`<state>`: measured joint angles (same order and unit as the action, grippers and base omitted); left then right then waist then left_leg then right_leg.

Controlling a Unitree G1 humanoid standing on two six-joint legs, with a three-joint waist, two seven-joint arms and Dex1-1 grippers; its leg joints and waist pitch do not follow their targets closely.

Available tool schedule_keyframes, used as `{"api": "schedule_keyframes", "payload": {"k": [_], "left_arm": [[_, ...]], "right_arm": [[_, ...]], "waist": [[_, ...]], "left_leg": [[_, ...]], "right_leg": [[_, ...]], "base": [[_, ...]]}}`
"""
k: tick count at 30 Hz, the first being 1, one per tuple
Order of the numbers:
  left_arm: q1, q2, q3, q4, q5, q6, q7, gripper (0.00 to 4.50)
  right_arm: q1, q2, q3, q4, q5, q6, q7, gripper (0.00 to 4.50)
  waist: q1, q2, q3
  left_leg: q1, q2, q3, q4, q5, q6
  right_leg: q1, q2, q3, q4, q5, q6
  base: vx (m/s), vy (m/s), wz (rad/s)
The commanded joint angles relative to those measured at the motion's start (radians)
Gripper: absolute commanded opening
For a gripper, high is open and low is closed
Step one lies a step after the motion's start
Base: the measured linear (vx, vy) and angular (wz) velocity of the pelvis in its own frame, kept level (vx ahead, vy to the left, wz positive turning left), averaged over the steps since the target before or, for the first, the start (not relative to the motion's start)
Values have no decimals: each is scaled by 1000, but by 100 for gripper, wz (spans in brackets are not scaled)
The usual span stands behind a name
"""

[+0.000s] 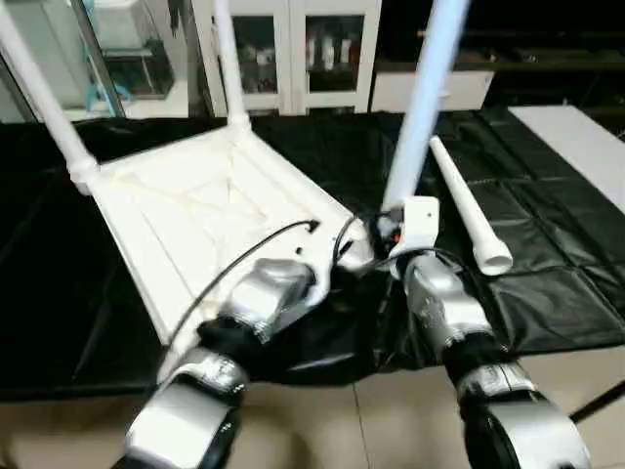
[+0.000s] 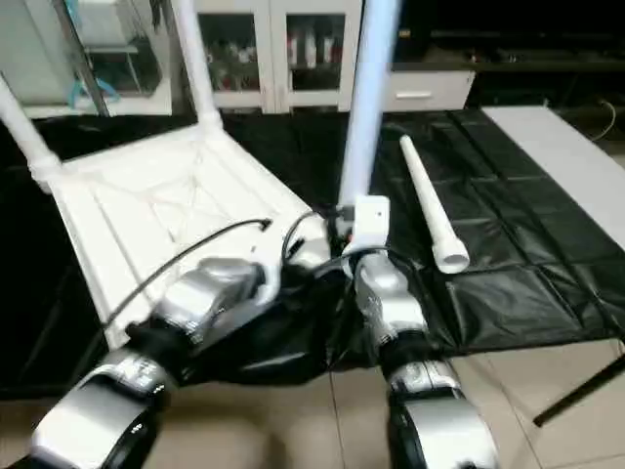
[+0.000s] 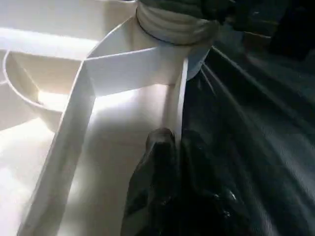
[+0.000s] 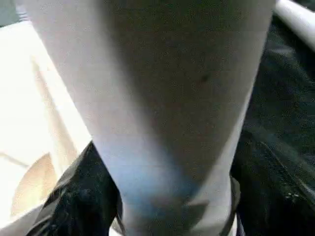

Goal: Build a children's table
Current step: Rotate leg to tighten

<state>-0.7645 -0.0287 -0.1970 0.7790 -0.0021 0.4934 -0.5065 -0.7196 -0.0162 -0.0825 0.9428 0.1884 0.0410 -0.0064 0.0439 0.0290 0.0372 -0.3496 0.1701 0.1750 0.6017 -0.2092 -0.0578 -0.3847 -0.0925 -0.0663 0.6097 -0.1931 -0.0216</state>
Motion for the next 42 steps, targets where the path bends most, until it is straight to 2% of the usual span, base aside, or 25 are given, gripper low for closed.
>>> {"api": "schedule_keyframes", "payload": {"k": [1,2,4,8,10,13,15,17,18,19,20,21,22,23,24,26,27,29,31,33,34,36,41,42], "left_arm": [[-18,17,70,10,-15,-31,82,0],[-16,18,63,7,-7,-38,66,0],[-13,22,56,8,-1,-43,56,0],[-1,41,26,11,9,-58,10,0],[-1,46,19,11,6,-68,-10,0],[7,60,-2,-2,15,-95,-46,0],[19,81,-30,-28,31,-116,-84,0],[62,147,-107,-111,54,-163,-217,0],[84,180,-139,-151,58,-188,-287,0],[100,208,-159,-185,57,-176,-336,0],[115,234,-174,-212,55,-173,-376,0],[129,261,-190,-238,53,-195,-421,0],[148,297,-208,-274,45,-211,-482,0],[161,323,-220,-298,42,-212,-520,0],[165,331,-223,-305,41,-216,-532,0],[190,379,-238,-353,26,-239,-606,0],[200,397,-242,-374,16,-242,-636,0],[223,436,-251,-424,-11,-236,-697,0],[241,468,-257,-467,-33,-226,-746,0],[247,476,-257,-478,-36,-221,-760,0],[254,485,-257,-494,-39,-217,-777,0],[260,492,-255,-505,-40,-215,-786,0],[269,508,-258,-525,-52,-206,-804,0],[271,512,-259,-530,-56,-203,-808,0]], "right_arm": [[40,17,-27,106,19,38,-16,267],[29,18,-28,127,13,21,-14,267],[20,21,-32,136,17,11,4,267],[0,28,-33,146,22,-33,85,267],[-6,29,-37,144,25,-50,125,337],[-6,26,-37,130,30,-64,171,339],[-3,21,-35,111,37,-73,217,373],[25,2,-12,43,43,-75,327,381],[42,-11,2,5,44,-76,382,389],[60,-22,14,-35,47,-80,426,417],[81,-35,22,-80,52,-96,467,417],[101,-51,31,-122,54,-105,499,417],[126,-73,42,-174,62,-99,542,417],[142,-89,50,-210,66,-91,571,417],[147,-94,52,-220,68,-87,582,417],[178,-132,74,-289,76,-57,653,417],[193,-151,88,-319,80,-37,689,417],[229,-199,125,-388,82,6,776,417],[268,-248,170,-454,82,52,869,417],[280,-262,182,-476,81,66,893,417],[298,-279,198,-507,80,89,924,417],[316,-294,219,-535,74,108,957,417],[347,-314,260,-590,71,150,1001,417],[352,-319,267,-601,72,157,1007,402]], "waist": [[6,-8,-53],[6,-8,-52],[7,-7,-53],[7,-7,-49],[5,-9,-47],[1,-10,-46],[1,-12,-48],[2,-11,-47],[5,-13,-48],[7,-12,-51],[8,-10,-58],[13,-12,-63],[19,-9,-66],[24,-8,-66],[27,-7,-68],[35,-3,-65],[38,-4,-65],[42,-2,-66],[46,-2,-62],[49,-3,-59],[51,-2,-55],[53,-4,-54],[53,-6,-50],[55,-6,-49]], "left_leg": [[-4,42,-19,-82,-228,36],[-9,43,-20,-83,-205,48],[-7,44,-17,-80,-181,64],[-6,47,-18,-85,-214,65],[-4,49,-19,-88,-242,54],[-8,49,-20,-90,-257,55],[-9,50,-21,-90,-245,58],[-10,53,-21,-90,-227,72],[-16,57,-23,-91,-202,84],[-17,58,-23,-90,-184,90],[-14,59,-20,-84,-127,103],[-10,58,-15,-75,-64,124],[-11,58,-14,-68,0,153],[-13,59,-15,-65,22,168],[-9,58,-12,-60,48,191],[-9,60,-13,-59,53,202],[-10,61,-14,-60,53,198],[-9,63,-13,-58,55,188],[-9,65,-12,-60,18,173],[-10,65,-10,-64,-18,155],[-8,65,-10,-70,-75,122],[-6,65,-10,-75,-116,90],[-8,62,-12,-81,-157,50],[-7,62,-13,-83,-160,44]], "right_leg": [[38,-62,40,-84,-211,-204],[42,-61,38,-82,-192,-205],[41,-63,38,-81,-172,-217],[40,-65,37,-87,-232,-214],[38,-64,37,-90,-268,-207],[38,-65,38,-92,-284,-201],[39,-69,39,-93,-283,-200],[37,-69,40,-91,-270,-205],[42,-72,41,-86,-247,-204],[43,-74,42,-83,-225,-206],[42,-70,42,-71,-140,-223],[39,-66,43,-58,-32,-249],[36,-62,40,-44,70,-271],[35,-62,39,-40,103,-275],[28,-59,38,-35,145,-287],[24,-58,37,-34,136,-294],[28,-57,36,-34,129,-291],[24,-55,36,-30,128,-289],[24,-56,36,-34,97,-286],[24,-55,37,-37,62,-279],[23,-58,40,-45,-4,-270],[23,-61,43,-50,-47,-257],[25,-62,46,-57,-103,-233],[27,-62,46,-58,-110,-226]], "base": [[0,0,0],[0,0,0],[0,0,0],[0,0,0],[0,0,0],[0,0,0],[0,0,0],[0,0,0],[0,0,0],[0,0,0],[0,0,0],[0,0,0],[0,0,0],[0,0,0],[0,0,0],[0,0,0],[0,0,0],[0,0,0],[0,0,0],[0,0,0],[0,0,0],[0,0,0],[0,0,0],[0,0,0]]}}
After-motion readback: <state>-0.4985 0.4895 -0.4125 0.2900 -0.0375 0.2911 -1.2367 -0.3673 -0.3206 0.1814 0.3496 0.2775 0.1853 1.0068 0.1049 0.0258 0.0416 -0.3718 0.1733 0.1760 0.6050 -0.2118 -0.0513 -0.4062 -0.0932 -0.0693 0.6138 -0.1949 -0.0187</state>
